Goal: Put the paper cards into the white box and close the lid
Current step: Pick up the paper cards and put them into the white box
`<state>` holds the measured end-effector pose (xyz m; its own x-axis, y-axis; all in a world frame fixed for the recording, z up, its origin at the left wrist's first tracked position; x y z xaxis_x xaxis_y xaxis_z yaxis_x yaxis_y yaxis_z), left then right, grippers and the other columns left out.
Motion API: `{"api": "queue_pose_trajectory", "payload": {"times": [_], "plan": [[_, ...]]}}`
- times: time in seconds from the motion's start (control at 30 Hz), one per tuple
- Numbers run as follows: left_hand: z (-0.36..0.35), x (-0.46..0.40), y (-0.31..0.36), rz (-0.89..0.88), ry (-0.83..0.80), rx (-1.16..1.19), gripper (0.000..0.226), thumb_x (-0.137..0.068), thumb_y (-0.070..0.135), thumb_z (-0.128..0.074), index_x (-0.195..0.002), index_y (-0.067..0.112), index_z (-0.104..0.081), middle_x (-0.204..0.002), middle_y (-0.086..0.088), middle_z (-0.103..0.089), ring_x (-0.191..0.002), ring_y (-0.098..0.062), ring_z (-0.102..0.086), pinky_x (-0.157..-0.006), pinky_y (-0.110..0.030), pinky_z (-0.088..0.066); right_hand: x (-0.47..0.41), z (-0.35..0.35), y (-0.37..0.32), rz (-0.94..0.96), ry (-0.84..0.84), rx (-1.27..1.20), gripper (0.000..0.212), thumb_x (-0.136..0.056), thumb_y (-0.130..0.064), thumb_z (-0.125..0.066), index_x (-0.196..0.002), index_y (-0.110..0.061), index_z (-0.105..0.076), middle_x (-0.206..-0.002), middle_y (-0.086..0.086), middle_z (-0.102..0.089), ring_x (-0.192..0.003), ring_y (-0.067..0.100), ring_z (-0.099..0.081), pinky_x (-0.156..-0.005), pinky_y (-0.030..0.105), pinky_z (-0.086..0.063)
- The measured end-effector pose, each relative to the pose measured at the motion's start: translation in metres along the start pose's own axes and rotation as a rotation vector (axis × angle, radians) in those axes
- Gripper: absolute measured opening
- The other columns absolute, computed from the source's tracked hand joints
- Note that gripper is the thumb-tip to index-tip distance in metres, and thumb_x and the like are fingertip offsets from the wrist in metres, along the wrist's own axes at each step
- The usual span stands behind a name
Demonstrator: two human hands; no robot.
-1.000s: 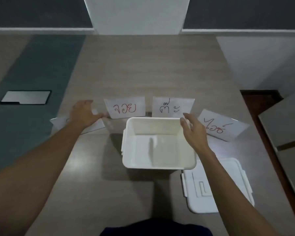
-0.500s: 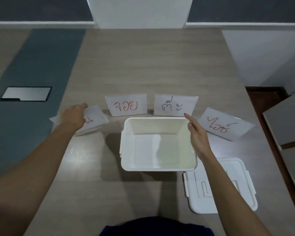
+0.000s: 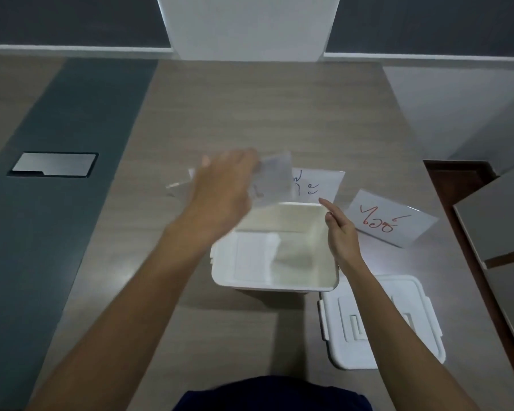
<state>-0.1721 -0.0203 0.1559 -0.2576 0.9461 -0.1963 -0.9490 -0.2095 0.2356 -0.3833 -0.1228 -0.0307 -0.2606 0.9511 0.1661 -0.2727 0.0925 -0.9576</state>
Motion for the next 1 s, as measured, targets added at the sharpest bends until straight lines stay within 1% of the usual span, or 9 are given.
{"api": "queue_pose_trajectory", "payload": {"times": [0.13, 0.17, 0.3, 0.4, 0.5, 0.67, 0.77, 0.9, 1.0], "plan": [[-0.052, 0.019, 0.041, -0.179, -0.149, -0.020, 0.042, -0.077, -0.001, -0.056, -0.115, 0.015, -0.050, -0.112, -0.004, -0.059, -0.103, -0.029, -0.052, -0.079, -0.038, -0.031, 0.001, 0.001, -0.001, -0.006, -0.001, -0.045, 0.037, -0.103, -0.012, -0.040, -0.127, -0.027, -0.064, -0.141, -0.008, -0.055, -0.128, 0.008, -0.047, -0.103, 0.015, -0.036], [-0.066, 0.024, 0.045, -0.195, -0.197, -0.029, 0.041, -0.079, 0.002, -0.058, -0.116, 0.015, -0.049, -0.113, -0.005, -0.059, -0.103, -0.029, -0.052, -0.080, -0.038, -0.032, 0.002, 0.001, -0.002, -0.011, -0.003, -0.052, 0.037, -0.103, -0.013, -0.040, -0.128, -0.027, -0.064, -0.140, -0.009, -0.055, -0.127, 0.007, -0.048, -0.101, 0.014, -0.036], [-0.115, 0.046, 0.038, -0.220, -0.394, -0.072, 0.035, -0.084, 0.008, -0.055, -0.119, 0.013, -0.048, -0.112, -0.008, -0.059, -0.103, -0.031, -0.052, -0.083, -0.041, -0.035, 0.003, 0.000, -0.003, -0.016, -0.003, -0.033, 0.038, -0.104, -0.013, -0.039, -0.129, -0.029, -0.063, -0.136, -0.015, -0.055, -0.125, 0.001, -0.045, -0.086, -0.007, -0.031], [-0.141, 0.061, 0.026, -0.175, -0.581, 0.106, 0.021, -0.096, 0.026, -0.044, -0.107, 0.013, -0.055, -0.108, -0.009, -0.062, -0.101, -0.031, -0.054, -0.080, -0.040, -0.038, 0.001, 0.001, -0.003, -0.023, 0.012, -0.027, 0.038, -0.103, -0.013, -0.040, -0.128, -0.030, -0.064, -0.136, -0.014, -0.055, -0.122, 0.001, -0.046, -0.081, -0.010, -0.029], [-0.154, 0.075, 0.023, -0.044, -0.868, 0.367, 0.056, -0.096, 0.057, -0.025, -0.088, 0.011, -0.056, -0.093, -0.009, -0.064, -0.086, -0.027, -0.056, -0.076, -0.039, -0.043, 0.001, 0.000, -0.002, -0.027, 0.018, -0.028, 0.038, -0.103, -0.013, -0.040, -0.129, -0.029, -0.063, -0.136, -0.013, -0.055, -0.121, 0.002, -0.046, -0.079, -0.010, -0.030], [-0.154, 0.073, 0.025, -0.039, -0.946, 0.392, 0.068, -0.092, 0.065, -0.022, -0.085, 0.007, -0.057, -0.086, -0.007, -0.061, -0.081, -0.025, -0.055, -0.079, -0.037, -0.044, 0.001, -0.003, 0.000, -0.005, 0.027, 0.007, 0.038, -0.103, -0.013, -0.039, -0.129, -0.028, -0.063, -0.138, -0.011, -0.056, -0.123, 0.003, -0.047, -0.084, -0.008, -0.031], [-0.147, 0.051, 0.021, -0.043, -0.842, 0.462, 0.057, -0.093, 0.061, -0.033, -0.096, 0.012, -0.062, -0.097, -0.006, -0.066, -0.089, -0.025, -0.059, -0.084, -0.038, -0.047, 0.000, -0.002, 0.000, 0.003, 0.034, 0.009, 0.038, -0.103, -0.011, -0.040, -0.129, -0.027, -0.063, -0.137, -0.010, -0.057, -0.123, 0.002, -0.048, -0.086, -0.007, -0.030], [-0.124, -0.008, 0.000, 0.045, -0.354, 0.630, 0.023, -0.090, 0.036, -0.059, -0.101, 0.017, -0.066, -0.099, 0.003, -0.067, -0.089, -0.017, -0.062, -0.086, -0.036, -0.051, 0.000, -0.004, 0.000, -0.011, 0.023, 0.008, 0.039, -0.103, -0.012, -0.039, -0.128, -0.029, -0.063, -0.135, -0.012, -0.059, -0.121, 0.001, -0.049, -0.087, -0.006, -0.031], [-0.123, -0.056, -0.034, 0.096, -0.090, 0.491, 0.030, -0.086, 0.027, -0.063, -0.113, 0.014, -0.063, -0.113, -0.003, -0.064, -0.103, -0.021, -0.058, -0.087, -0.032, -0.045, -0.001, -0.003, 0.000, -0.021, 0.034, 0.023, 0.040, -0.102, -0.012, -0.039, -0.127, -0.031, -0.064, -0.134, -0.011, -0.059, -0.116, -0.004, -0.051, -0.088, -0.004, -0.033]]}}
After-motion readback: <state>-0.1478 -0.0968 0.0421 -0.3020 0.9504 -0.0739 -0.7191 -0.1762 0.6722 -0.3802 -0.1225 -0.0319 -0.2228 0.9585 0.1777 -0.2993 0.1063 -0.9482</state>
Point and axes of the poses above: each hand's wrist, its own x-axis away from the middle knuckle, its own z-axis out of the back of the hand, y = z × x, the point moved 3 cm from there along -x, towards the middle knuckle
